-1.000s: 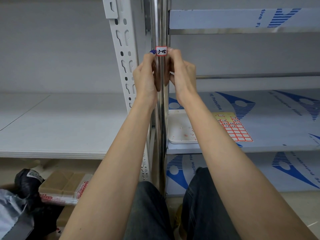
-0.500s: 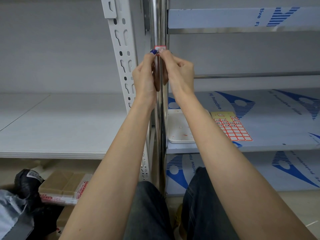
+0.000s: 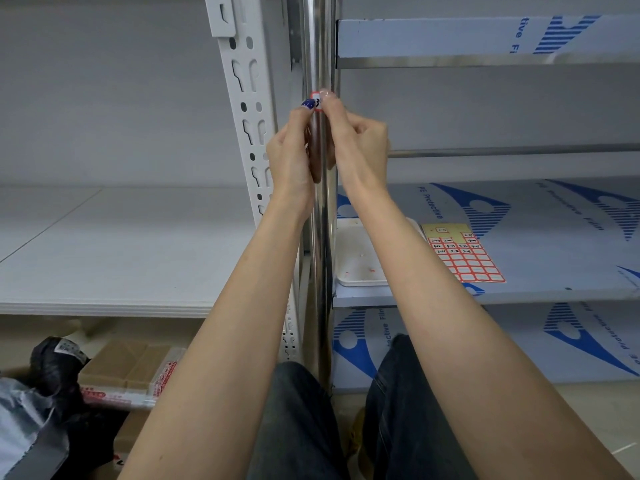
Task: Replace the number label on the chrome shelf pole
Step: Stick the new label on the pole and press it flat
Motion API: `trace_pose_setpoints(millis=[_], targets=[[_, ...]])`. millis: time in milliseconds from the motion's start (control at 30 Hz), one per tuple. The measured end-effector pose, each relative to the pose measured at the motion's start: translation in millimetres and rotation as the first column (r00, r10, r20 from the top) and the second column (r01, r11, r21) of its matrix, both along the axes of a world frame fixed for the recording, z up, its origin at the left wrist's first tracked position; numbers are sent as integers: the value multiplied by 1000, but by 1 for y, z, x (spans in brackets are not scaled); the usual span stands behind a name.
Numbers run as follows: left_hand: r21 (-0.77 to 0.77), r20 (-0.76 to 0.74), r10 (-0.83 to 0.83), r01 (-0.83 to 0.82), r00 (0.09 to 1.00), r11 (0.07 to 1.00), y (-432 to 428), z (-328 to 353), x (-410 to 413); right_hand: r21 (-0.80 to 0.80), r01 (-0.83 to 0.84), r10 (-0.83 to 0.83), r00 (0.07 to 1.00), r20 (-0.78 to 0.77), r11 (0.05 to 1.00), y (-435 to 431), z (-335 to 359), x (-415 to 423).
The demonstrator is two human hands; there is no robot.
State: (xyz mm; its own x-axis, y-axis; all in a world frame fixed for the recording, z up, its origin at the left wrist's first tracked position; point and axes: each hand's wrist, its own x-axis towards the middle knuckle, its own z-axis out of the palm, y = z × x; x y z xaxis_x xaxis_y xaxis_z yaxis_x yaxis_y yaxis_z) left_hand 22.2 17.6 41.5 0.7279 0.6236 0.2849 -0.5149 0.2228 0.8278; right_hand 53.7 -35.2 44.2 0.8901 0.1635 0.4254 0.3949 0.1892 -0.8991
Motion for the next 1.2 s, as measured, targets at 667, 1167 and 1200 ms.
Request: trace_pose_setpoints(millis=[667,1167,1200], targets=[[-18,2,-31,31,1000,999,-4,2,-5,-20,-39,37,996,-78,999,-2,-1,8],[-19,4,-52,52,999,998,-1,-1,-3,-13,-95,94,995,-16,995,-5,-8,11],[-21,21,-62,62,998,998,-2,-1,-3,-11,-104,103,994,-20,995,-6,-7,11]])
